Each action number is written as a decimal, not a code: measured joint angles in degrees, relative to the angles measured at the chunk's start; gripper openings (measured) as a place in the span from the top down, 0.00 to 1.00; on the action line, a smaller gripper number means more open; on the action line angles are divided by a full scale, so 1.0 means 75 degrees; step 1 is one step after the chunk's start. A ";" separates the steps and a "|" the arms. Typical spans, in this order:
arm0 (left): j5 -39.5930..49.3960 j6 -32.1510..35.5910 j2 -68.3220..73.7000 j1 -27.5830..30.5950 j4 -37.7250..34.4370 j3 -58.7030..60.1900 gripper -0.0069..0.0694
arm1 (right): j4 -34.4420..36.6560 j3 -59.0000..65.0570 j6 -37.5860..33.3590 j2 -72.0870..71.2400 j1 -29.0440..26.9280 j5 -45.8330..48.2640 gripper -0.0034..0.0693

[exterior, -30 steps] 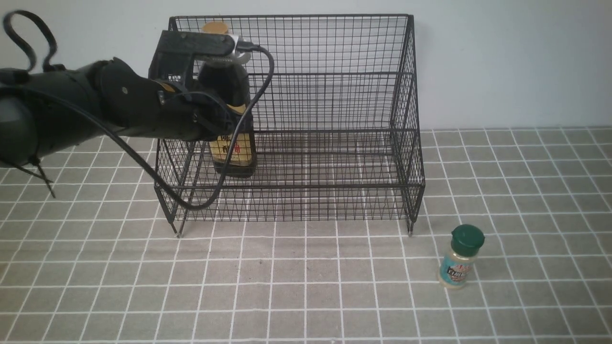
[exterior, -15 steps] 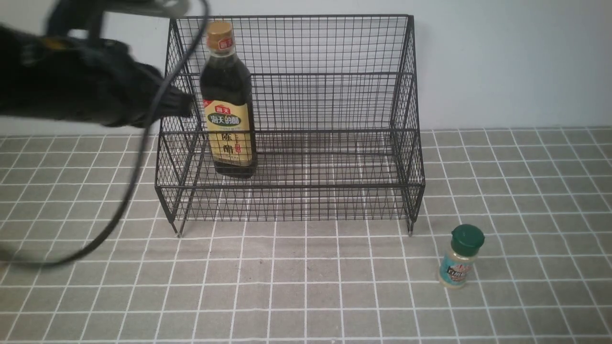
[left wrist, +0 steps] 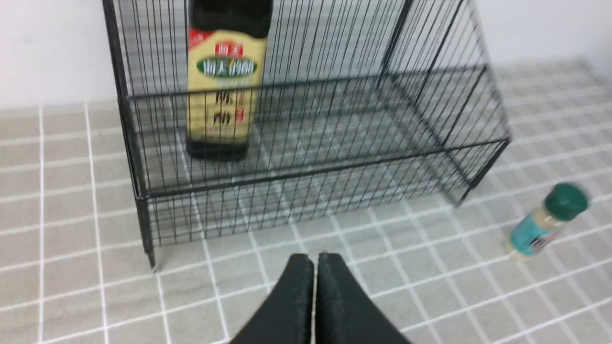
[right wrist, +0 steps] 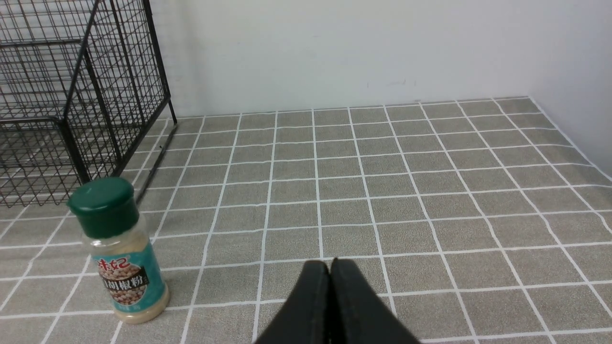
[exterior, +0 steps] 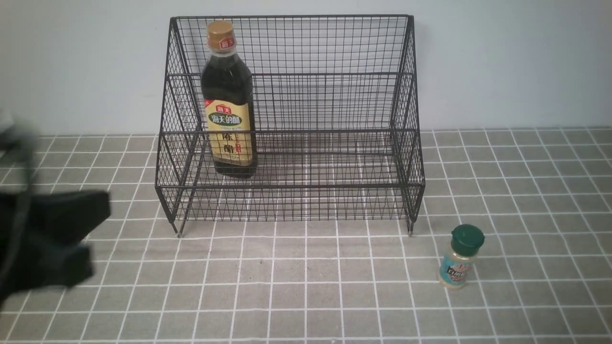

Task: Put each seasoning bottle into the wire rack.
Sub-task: Use the right arm to grab the condiment bottle closest to it

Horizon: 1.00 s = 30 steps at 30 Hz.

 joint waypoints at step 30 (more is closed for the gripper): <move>-0.0779 0.0777 -0.3584 0.0307 0.1072 0.2029 0.92 | 0.0000 0.0000 0.0000 0.0000 0.0000 0.0000 0.97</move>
